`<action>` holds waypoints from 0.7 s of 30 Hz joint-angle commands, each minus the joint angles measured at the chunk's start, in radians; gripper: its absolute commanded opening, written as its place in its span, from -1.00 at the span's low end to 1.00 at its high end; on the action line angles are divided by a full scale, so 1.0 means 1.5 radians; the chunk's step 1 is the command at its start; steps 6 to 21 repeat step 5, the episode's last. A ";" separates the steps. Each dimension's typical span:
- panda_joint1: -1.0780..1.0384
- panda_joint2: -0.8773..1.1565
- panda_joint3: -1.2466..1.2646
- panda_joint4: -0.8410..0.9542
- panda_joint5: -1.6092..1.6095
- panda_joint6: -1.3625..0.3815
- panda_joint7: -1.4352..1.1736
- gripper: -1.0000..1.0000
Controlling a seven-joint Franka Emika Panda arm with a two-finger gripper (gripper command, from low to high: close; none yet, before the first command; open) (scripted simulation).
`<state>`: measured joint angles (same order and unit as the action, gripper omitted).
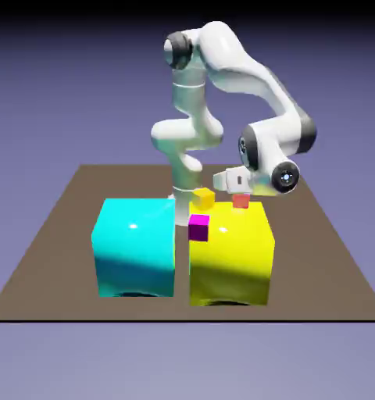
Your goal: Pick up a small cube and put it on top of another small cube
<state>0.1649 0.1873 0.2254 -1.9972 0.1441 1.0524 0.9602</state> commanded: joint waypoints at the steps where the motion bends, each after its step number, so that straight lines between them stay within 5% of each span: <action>1: 0.000 0.009 0.000 0.024 -0.001 -0.015 0.003 1.00; 5: -0.001 0.038 -0.002 0.103 -0.003 -0.064 0.012 1.00; 21: -0.001 0.038 -0.002 0.103 -0.003 -0.064 0.012 1.00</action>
